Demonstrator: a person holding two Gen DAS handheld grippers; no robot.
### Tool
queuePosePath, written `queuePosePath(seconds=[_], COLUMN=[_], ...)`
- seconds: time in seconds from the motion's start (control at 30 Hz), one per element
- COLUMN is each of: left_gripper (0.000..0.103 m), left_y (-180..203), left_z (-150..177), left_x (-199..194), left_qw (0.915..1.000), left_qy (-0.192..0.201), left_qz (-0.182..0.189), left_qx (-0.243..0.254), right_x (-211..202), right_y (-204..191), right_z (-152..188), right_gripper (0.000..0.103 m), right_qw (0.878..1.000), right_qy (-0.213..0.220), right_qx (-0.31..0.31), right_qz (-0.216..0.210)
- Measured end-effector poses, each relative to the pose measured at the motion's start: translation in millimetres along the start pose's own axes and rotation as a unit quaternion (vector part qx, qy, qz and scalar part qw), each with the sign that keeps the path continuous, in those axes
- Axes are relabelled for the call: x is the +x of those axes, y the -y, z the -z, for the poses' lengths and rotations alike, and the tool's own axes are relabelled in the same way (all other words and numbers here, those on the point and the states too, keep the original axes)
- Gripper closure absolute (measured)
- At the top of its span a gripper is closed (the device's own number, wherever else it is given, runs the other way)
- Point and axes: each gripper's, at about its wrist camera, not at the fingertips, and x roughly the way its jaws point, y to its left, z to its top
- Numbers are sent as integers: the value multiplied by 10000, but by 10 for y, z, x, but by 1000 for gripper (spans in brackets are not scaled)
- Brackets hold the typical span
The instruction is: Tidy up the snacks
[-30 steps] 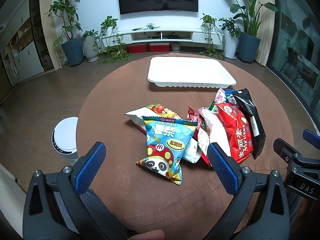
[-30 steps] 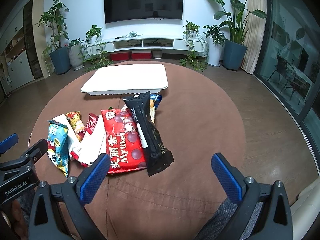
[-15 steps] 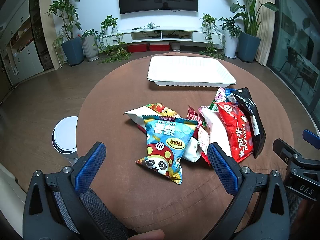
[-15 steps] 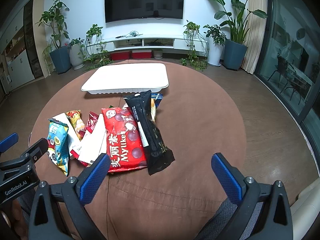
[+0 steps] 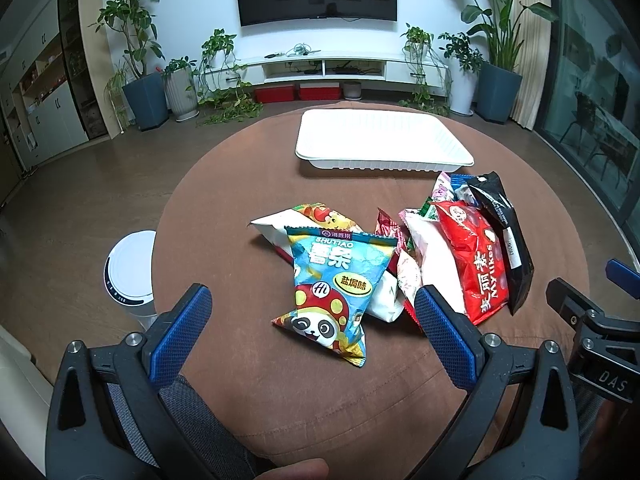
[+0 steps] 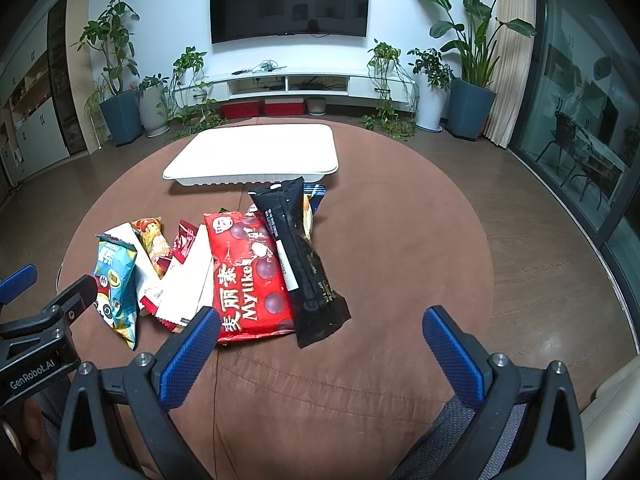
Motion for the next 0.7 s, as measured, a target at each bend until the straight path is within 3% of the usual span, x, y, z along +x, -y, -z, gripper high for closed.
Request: queuePosePath(seconds=[0.5,0.7], left_gripper=[0,0], left_y=[-14,-124], left_z=[36,57], left_x=[50,105], left_qw=[10000,9993], left_qy=[-79,-158], left_qz=[26,239], left_qx=[-21,-225], right_x=[15,62], right_y=[-36,-43], right_z=[18,104], right_gripper=[0,0], right_qw=[10000,10000], right_qy=[-28,-58], right_qx=[-9,2], right_qz=[4,-19])
